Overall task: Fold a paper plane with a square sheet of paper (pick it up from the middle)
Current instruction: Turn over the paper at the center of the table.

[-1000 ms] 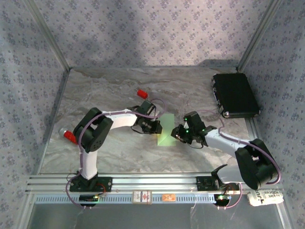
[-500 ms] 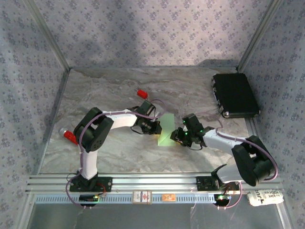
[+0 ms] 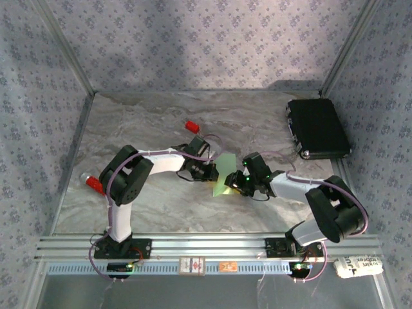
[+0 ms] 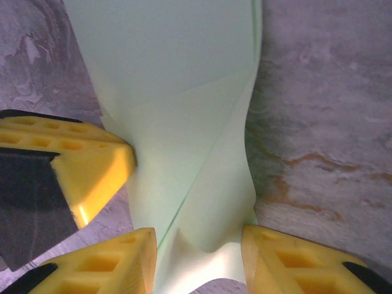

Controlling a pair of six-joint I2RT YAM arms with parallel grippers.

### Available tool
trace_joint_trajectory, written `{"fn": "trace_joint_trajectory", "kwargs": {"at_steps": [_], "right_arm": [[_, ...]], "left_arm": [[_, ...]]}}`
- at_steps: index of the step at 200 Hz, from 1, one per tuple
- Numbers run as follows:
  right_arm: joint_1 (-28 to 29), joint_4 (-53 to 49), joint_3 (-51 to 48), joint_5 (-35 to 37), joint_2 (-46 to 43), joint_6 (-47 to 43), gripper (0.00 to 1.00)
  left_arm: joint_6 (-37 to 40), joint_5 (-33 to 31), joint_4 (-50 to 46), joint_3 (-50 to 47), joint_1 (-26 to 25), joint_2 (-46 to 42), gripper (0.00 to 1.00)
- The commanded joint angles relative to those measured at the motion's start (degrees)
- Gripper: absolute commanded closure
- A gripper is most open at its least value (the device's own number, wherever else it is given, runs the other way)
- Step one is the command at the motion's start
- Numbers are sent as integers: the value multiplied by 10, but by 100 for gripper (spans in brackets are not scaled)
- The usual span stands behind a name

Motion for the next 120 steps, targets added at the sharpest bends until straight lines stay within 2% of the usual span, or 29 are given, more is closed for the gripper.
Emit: {"fn": "trace_joint_trajectory", "kwargs": {"at_steps": [1, 120], "right_arm": [[-4, 24, 18, -3, 9, 5, 57], [-68, 73, 42, -49, 67, -7, 55]], "left_arm": [[3, -6, -21, -17, -1, 0, 89], [-2, -2, -16, -18, -1, -1, 89]]}}
